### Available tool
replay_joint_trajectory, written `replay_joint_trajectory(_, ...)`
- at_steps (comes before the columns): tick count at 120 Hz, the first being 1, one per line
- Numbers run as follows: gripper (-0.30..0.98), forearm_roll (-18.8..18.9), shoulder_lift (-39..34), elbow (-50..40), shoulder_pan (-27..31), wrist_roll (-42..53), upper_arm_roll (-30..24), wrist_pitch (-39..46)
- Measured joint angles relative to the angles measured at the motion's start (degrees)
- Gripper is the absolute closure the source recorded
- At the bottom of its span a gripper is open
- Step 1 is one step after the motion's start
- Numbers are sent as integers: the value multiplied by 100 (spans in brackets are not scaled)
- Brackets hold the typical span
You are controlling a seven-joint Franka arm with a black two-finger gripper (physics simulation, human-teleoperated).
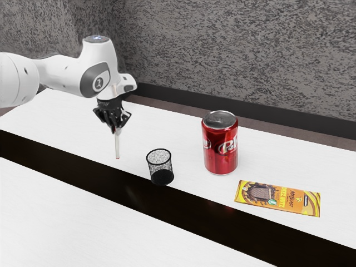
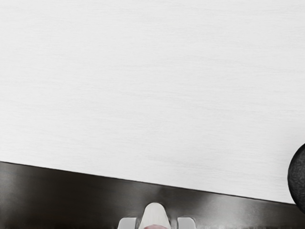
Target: Take the marker out of the pen holder and place it to the left of the pen holder.
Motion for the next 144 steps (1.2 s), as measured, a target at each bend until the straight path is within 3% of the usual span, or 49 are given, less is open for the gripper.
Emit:
replay_joint_trajectory(28, 71, -46, 791, 396, 569, 108, -398, -86)
replay_joint_trajectory(60, 69, -46, 1101, 604, 671, 206, -501, -103)
replay_joint_trajectory(80, 34, -65, 970, 608, 677, 301, -538, -95)
replay_joint_trajectory(88, 25, -65, 586, 575, 630, 365, -529, -97)
replay_joint_trajectory(98, 17, -89, -452, 394, 454, 570, -490, -131)
replay_joint_trajectory(113, 9, -203, -1794, 602, 222, 867, 300, -944)
replay_joint_trajectory(125, 6, -124, -2227, 569, 501, 1052, 412, -1616)
replay_joint_trajectory(144, 3, -42, -2437, 477, -107, 1190, 301, -2219)
